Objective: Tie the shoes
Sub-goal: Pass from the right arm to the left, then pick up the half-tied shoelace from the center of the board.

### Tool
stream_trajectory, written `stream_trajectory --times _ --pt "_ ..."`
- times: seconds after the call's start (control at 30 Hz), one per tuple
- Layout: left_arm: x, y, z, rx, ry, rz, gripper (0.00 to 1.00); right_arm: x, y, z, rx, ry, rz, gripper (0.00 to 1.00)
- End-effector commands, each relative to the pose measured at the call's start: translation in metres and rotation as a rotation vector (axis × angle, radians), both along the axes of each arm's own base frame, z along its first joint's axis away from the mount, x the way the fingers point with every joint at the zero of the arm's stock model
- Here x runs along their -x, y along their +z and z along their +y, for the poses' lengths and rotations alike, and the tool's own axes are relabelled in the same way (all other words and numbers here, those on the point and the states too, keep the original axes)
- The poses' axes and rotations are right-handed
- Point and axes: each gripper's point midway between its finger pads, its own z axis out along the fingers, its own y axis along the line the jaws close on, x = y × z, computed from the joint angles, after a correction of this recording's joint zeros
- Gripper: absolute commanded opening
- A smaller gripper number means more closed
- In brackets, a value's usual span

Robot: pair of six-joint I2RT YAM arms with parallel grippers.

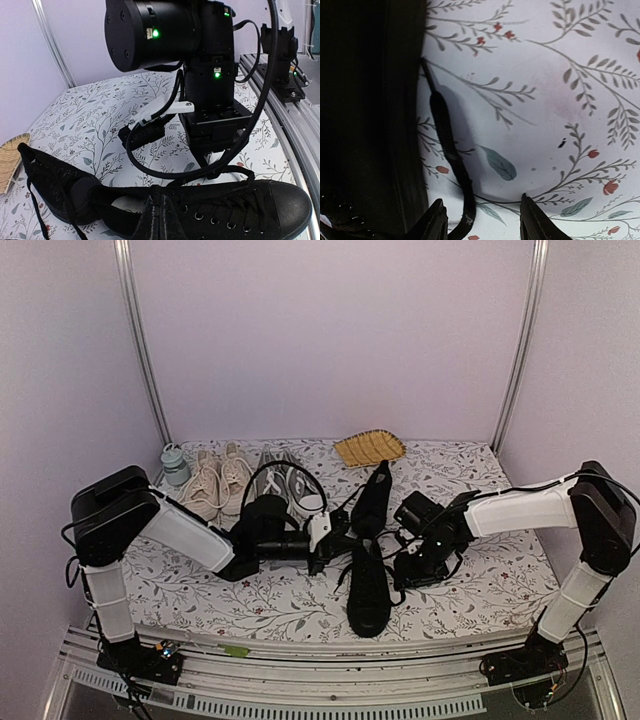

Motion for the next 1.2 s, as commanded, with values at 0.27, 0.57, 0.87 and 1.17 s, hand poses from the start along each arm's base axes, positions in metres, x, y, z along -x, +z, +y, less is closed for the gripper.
stream_trajectory --times 0.27,0.57,0.87,1.17 --pt "0.004 0.011 0.001 0.04 0.013 -0.024 0.0 0.026 -0.044 -0.03 0.25 0.01 0.092 0.1" --pt "0.003 0.011 0.002 0.035 0.013 -0.03 0.0 0.001 -0.007 -0.042 0.304 0.001 -0.057 0.0" --pt "0.003 0.011 0.002 0.034 0.017 -0.032 0.0 -0.044 0.039 -0.028 0.186 -0.041 -0.22 0.0" --pt "0.006 0.009 -0.001 0.035 -0.009 -0.035 0.0 -0.106 0.146 0.08 -0.382 0.183 -0.499 0.0"
